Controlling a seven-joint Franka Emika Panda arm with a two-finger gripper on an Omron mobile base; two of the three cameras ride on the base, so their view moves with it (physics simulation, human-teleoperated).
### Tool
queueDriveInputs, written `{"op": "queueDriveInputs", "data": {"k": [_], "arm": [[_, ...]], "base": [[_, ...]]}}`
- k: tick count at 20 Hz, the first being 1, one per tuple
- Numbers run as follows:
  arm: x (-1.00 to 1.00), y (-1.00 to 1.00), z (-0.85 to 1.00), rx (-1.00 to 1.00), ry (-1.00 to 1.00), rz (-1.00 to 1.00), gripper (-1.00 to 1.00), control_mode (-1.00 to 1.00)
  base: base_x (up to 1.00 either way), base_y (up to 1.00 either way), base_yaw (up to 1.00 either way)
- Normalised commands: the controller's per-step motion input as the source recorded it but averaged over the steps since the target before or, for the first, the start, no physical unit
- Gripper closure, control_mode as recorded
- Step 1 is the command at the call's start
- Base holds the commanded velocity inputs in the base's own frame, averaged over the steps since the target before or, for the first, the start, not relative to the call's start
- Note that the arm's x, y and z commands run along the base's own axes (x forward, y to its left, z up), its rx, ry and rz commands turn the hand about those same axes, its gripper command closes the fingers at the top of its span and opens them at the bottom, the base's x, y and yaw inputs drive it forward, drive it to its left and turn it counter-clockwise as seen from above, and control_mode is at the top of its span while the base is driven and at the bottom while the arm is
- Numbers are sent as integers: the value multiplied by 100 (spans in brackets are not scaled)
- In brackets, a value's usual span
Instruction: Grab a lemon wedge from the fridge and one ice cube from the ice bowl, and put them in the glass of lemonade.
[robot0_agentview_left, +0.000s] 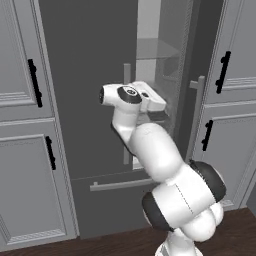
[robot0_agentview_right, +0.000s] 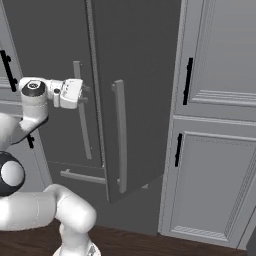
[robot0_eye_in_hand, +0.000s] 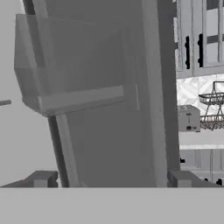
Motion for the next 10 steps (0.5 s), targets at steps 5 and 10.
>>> {"op": "queueDriveInputs", "data": {"k": [5,10], "arm": [[43,-70,-19,0,19,-16,-100,-100],[-29,-100,-19,0,12,-16,-100,-100]], "base": [[0,0,0],[0,0,0]]}}
